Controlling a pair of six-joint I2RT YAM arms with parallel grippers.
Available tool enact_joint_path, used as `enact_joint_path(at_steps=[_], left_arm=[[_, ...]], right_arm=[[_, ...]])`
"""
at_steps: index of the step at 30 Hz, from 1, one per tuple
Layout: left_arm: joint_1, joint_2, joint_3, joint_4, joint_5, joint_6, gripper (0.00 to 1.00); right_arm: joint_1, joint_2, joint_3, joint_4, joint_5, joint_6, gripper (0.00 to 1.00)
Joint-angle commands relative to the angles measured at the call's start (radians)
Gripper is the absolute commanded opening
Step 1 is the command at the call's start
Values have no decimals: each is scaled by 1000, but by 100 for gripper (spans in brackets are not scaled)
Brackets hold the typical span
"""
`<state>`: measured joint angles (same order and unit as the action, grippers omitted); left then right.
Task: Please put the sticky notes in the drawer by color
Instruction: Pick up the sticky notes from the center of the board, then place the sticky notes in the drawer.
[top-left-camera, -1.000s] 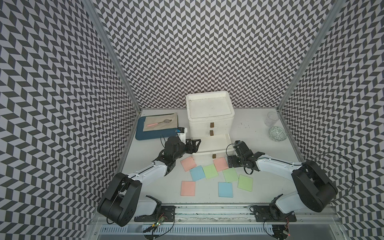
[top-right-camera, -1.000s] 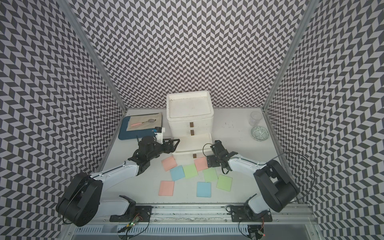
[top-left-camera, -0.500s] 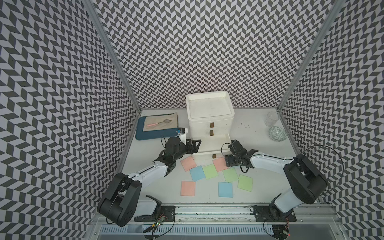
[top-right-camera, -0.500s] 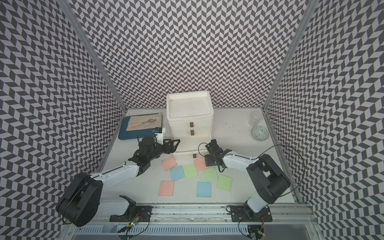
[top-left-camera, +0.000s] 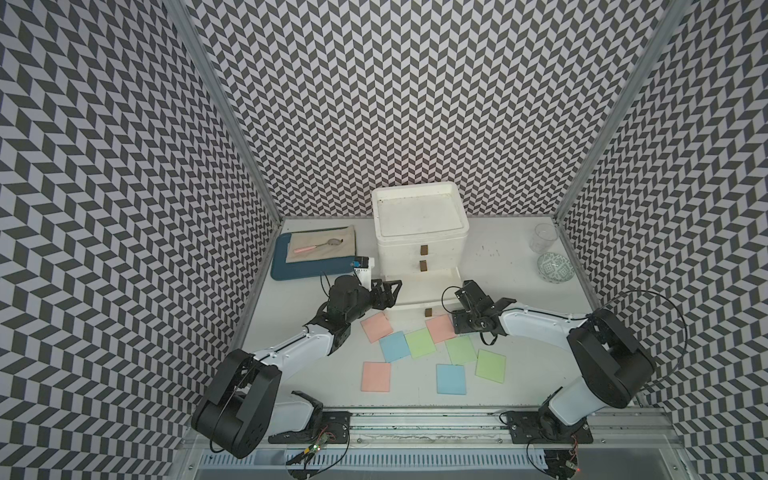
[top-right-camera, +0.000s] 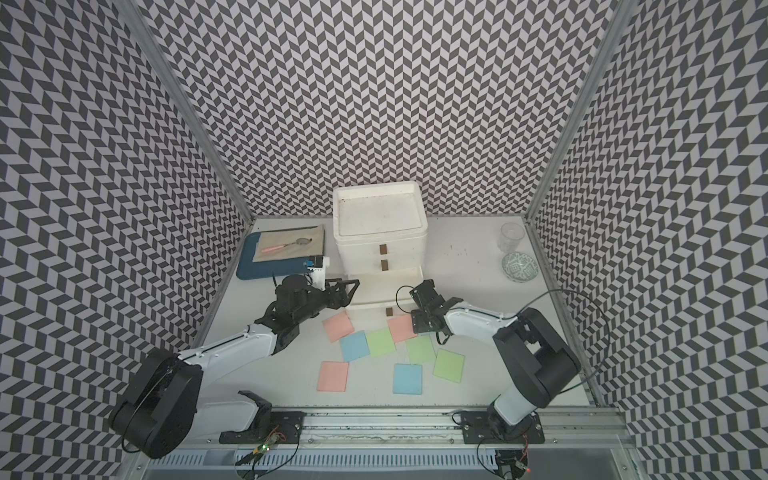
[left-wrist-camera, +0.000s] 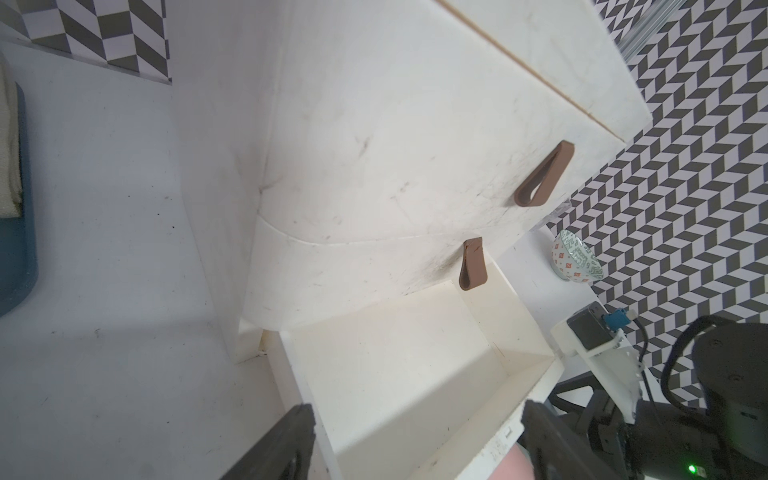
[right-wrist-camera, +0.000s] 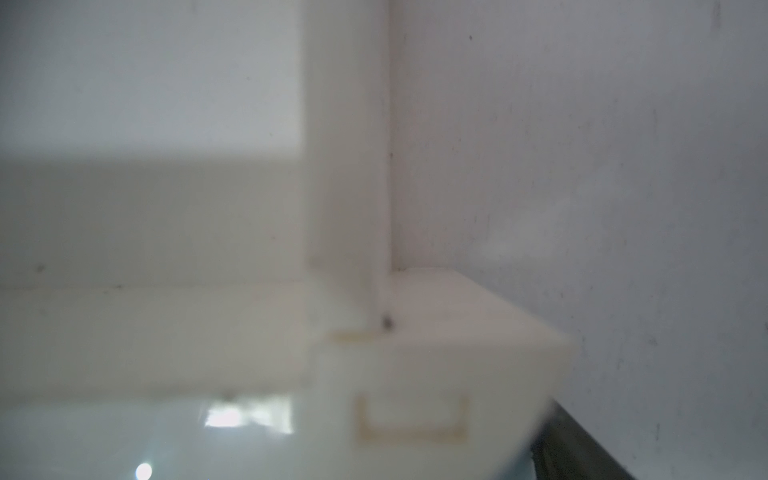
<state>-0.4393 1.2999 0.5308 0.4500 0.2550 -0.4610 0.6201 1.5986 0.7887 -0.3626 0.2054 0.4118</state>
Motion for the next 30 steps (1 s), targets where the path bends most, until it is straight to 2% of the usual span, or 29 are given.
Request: enact_joint_path(at_steps=[1,5,11,17,21,25,30], left_arm=[[-10,-25,-11,32,-3,10,82],[-13,-27,-12,34,0,7,82],[-30,-31,-6,34,2,8,82],[-76,-41,12,41,28,27,83],[-105,-31,54,76,153,-12,83],[-153,-10,70,201,272,-147,82],[-232,31,107,286,361,-261,80]], right_arm=[[1,34,-17,-95,22,6,70],[2,-10,-20,-99,34,10,67],[2,-176,-7,-156,50,12,66],[10,-376,60,-201,-29,-4,65],[15,-503,51,-105,-163,-64,65],[15,-583,5,23,-338,-119,65],[16,-635,-21,83,-447,-150,66]])
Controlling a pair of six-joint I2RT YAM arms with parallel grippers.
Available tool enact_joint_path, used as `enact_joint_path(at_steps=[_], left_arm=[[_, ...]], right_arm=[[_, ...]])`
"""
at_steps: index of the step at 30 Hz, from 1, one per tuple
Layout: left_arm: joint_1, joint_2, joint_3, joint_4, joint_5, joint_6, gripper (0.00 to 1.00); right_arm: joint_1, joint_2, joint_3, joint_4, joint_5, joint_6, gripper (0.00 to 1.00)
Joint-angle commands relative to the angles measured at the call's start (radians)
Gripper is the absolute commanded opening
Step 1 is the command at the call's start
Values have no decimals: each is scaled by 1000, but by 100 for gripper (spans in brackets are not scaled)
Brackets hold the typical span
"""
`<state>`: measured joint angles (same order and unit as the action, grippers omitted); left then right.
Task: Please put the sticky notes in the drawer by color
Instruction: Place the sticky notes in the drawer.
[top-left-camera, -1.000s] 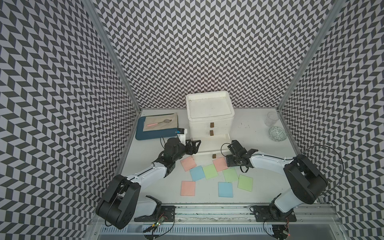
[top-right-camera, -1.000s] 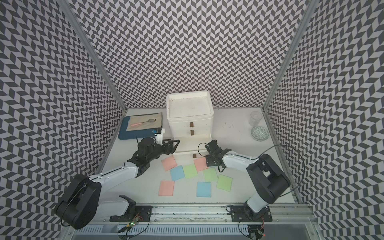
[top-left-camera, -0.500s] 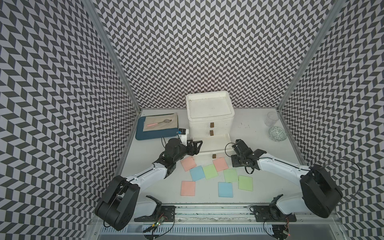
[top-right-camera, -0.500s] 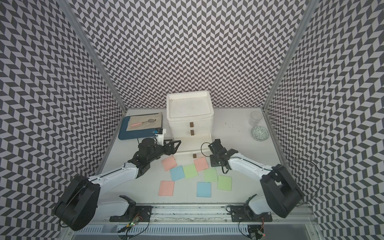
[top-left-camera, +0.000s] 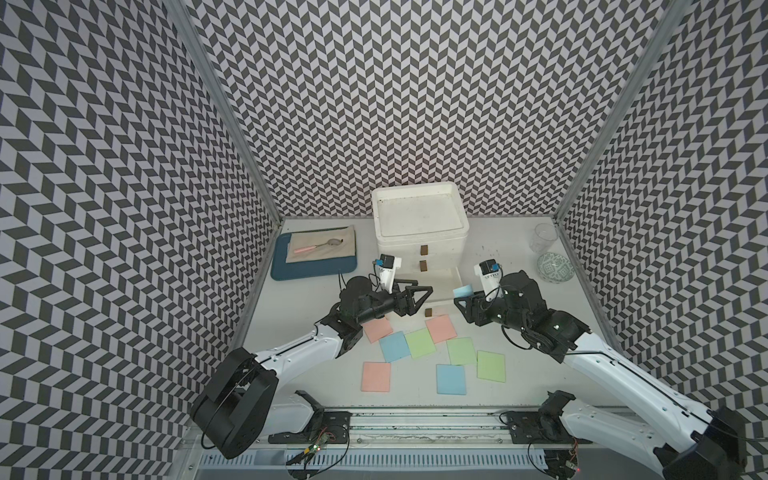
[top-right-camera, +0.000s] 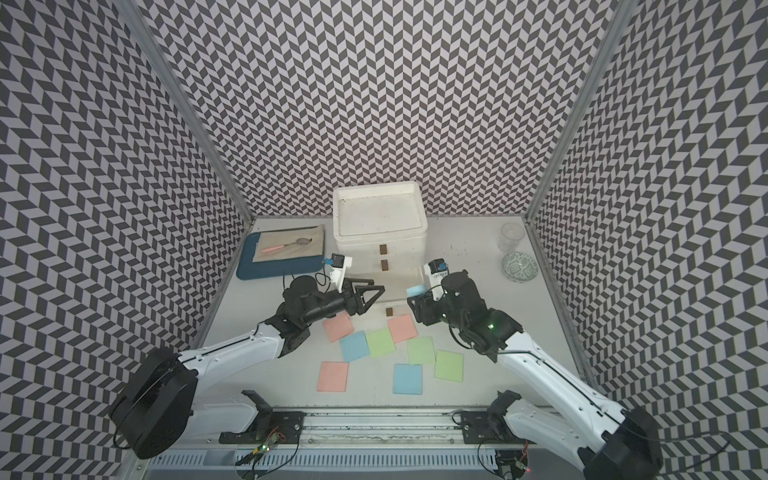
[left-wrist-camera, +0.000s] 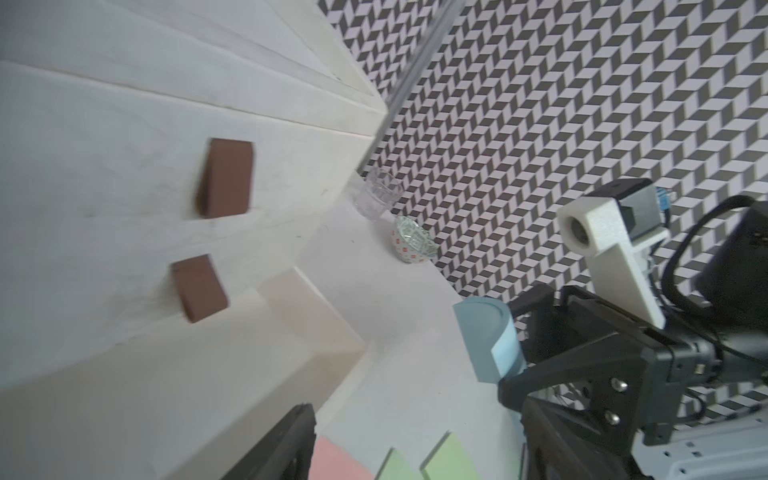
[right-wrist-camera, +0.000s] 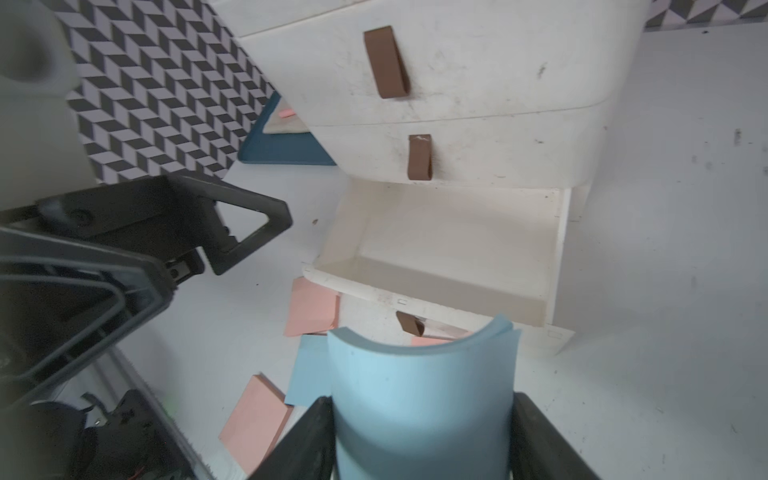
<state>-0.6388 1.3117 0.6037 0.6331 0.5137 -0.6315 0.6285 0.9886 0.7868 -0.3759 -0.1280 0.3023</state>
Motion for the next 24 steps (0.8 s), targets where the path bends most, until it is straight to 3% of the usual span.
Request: enact_joint_path(at_steps=[1,13,24], left_arm=[[-50,24,42,113,113,-103,80],[-132,88,98,117,102,-126,69],[-137,97,99,149,72,-152,34]], right_arm=[[8,-29,-17,98,-128,-47,66],[12,-57,-26,150,-193,-39,67],[11,-85,-62,189,-198,-39,68]])
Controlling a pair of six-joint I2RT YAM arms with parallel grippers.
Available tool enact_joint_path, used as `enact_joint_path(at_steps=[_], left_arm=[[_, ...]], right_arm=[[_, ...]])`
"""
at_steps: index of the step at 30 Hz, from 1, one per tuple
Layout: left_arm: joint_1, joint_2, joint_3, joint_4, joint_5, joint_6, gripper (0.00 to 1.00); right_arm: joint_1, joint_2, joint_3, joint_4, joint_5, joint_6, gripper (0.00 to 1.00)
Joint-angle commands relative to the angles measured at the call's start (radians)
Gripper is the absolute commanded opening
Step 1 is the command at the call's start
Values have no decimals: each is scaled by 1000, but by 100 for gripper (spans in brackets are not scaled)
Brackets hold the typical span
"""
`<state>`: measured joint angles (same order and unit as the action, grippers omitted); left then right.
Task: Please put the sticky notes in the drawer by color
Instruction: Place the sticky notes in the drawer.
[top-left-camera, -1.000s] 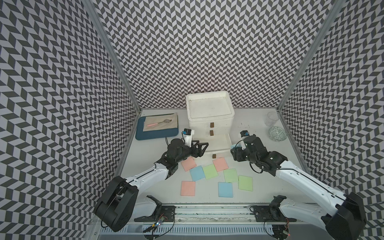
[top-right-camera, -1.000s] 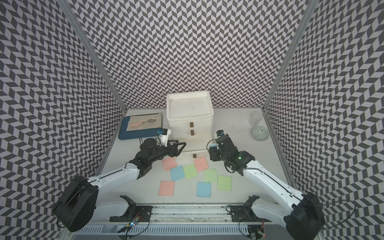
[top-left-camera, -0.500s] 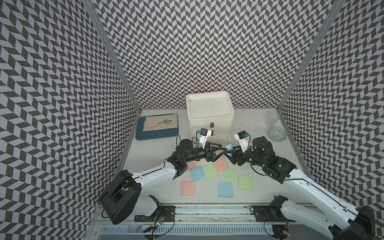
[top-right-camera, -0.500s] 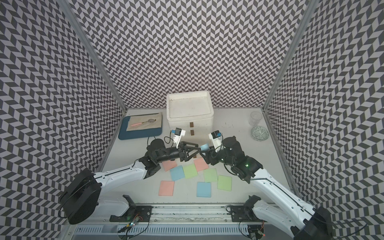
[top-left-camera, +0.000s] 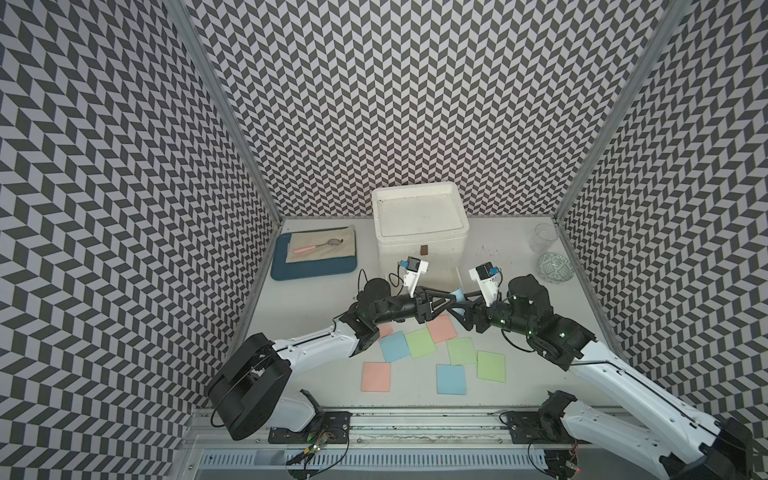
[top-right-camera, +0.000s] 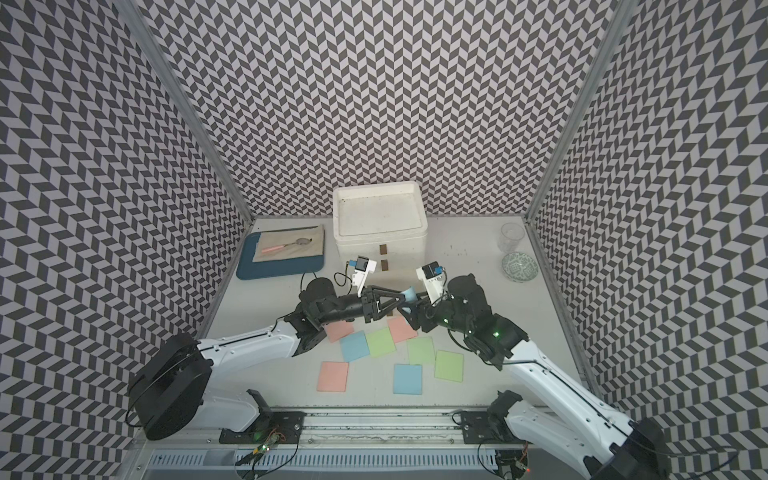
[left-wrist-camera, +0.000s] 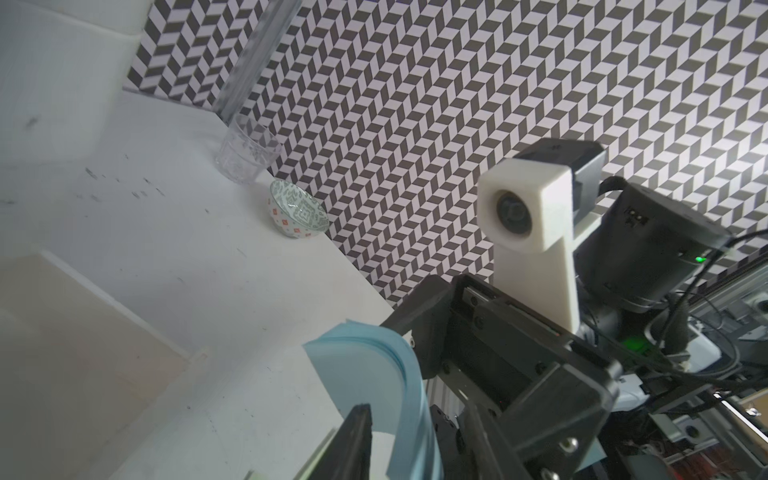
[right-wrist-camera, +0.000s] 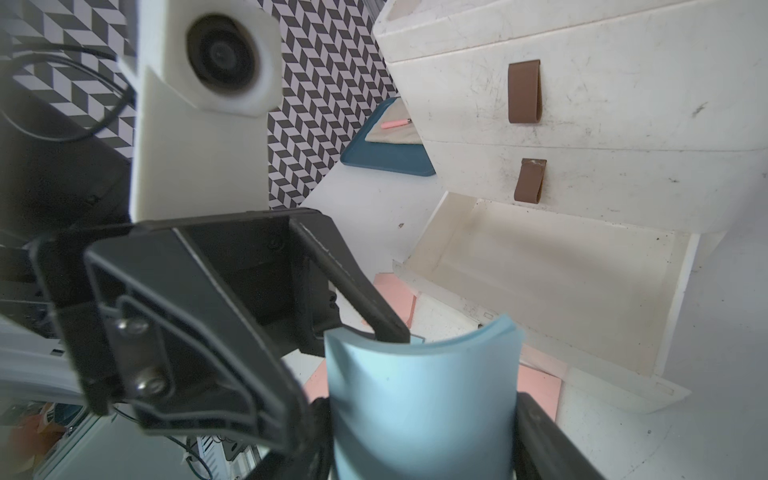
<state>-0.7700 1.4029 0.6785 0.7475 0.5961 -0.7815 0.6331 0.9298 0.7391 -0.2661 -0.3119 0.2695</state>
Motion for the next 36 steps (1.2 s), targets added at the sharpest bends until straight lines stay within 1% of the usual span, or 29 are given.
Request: enact_joint_path(at_steps=[1,2,3,4,5,8,11,14,18,20,23,26,29,36], left_arm=[[-6,7,27,36,-9,-3,28],[-6,7,28,36,-9,-4,20],[-5,8,30,35,-9,-5,15],[-5,5,28,33,-13,-5,10],[-5,-1,26,26,-21,0,8],[3,-31,24,-12,-59,24,7],[31,-76,18,-68,-109,37,7],[87,-116,17,-149,-191,20,5],[168,-109,14,-180,-227,-18,5],[196,-88,23,-198,-233,-23,5],[212,-42,29,-210,-245,-13,5],[223,18,33,-201,-255,-7,6],[230,82,43,-168,-243,-16,6],[233,214,119,-168,-245,9,7]], right_arm=[[7,-29,-18,86,-12,-6,68],[7,-35,-23,94,-8,-4,68],[7,-40,-28,102,-2,-2,69],[7,-46,-32,107,9,2,71],[7,-50,-33,107,24,6,74],[6,-65,-36,115,68,36,83],[-7,-73,-23,117,85,56,89],[-43,-62,-6,107,115,77,92],[-97,-45,-22,119,149,117,92],[-99,-43,-41,133,148,118,92],[-99,-40,-69,135,168,102,93],[-99,-43,-111,141,200,70,93],[-99,-56,-158,167,231,49,93],[-99,-91,-259,249,269,32,93]])
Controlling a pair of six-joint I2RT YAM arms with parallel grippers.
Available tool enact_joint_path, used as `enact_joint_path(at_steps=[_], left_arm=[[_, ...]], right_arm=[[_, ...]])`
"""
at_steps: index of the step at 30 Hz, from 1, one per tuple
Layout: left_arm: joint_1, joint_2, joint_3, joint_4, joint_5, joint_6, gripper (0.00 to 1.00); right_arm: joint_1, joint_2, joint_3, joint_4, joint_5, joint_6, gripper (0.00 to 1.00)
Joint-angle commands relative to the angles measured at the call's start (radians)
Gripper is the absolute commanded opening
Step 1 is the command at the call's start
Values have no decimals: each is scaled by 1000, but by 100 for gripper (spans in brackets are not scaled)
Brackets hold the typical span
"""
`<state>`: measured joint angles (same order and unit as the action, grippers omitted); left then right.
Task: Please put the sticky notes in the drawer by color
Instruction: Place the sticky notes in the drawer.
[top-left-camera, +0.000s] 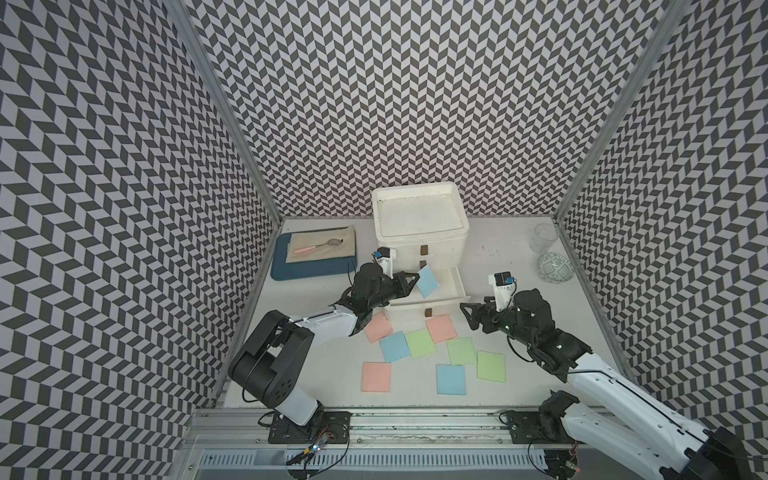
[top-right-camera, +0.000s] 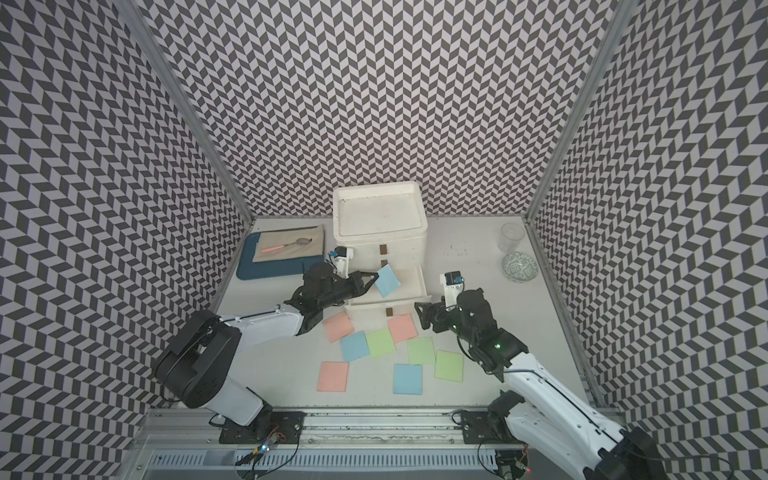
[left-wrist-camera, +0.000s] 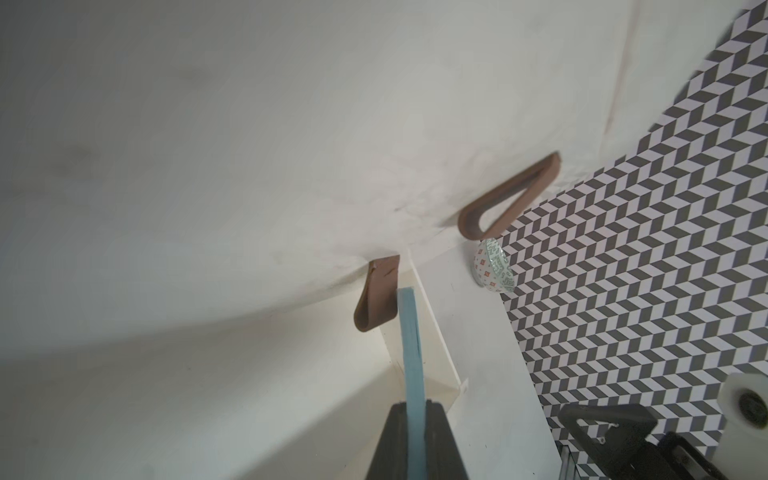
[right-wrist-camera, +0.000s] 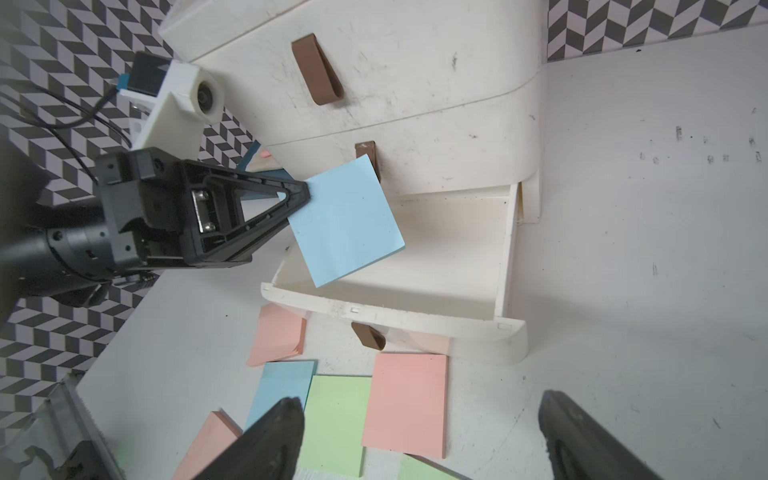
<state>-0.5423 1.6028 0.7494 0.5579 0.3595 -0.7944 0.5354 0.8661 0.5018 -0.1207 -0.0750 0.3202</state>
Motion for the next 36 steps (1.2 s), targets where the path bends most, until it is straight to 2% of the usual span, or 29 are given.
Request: enact_joint_path(at_steps=[1,8,11,15,18,20,23,25,27,29,31,32,33,34,36], left_arm=[[5,28,59,16,-16,27,8],[5,102,97,-6,-13,47,11],[5,104,77,-18,-34,60,18],[5,81,62,-51,-64,91,39],[1,44,56,-87,-90,110,60],[0,7,55,-121,-104,127,65],[-2,-79,45,-185,-134,164,66],[-7,-157,20,-224,-159,185,67],[-13,-230,-19,-251,-178,199,68],[-16,-297,-75,-264,-194,201,73],[-21,-356,-142,-264,-183,206,73],[-24,-377,-166,-262,-183,214,73],[-28,-394,-195,-259,-186,223,73],[-29,-410,-222,-251,-189,234,73],[-33,-420,-270,-226,-186,250,73]], right_arm=[[-1,-28,-31,112,33,-13,93],[-1,-18,-45,140,-8,-16,93],[-2,-14,-41,130,-15,-17,93],[-1,-12,-45,135,-25,-19,93],[-1,-10,-42,127,-28,-22,93],[-1,-10,-35,113,-33,-30,93],[0,-5,-8,42,-61,-29,93],[16,12,6,-1,-146,-12,92],[76,43,28,-76,-145,44,90],[203,78,58,-159,-80,116,89],[372,118,94,-242,50,219,91],[450,139,107,-272,64,236,91],[516,167,112,-291,121,335,93],[579,197,116,-304,148,390,97],[671,258,118,-327,197,486,99]])
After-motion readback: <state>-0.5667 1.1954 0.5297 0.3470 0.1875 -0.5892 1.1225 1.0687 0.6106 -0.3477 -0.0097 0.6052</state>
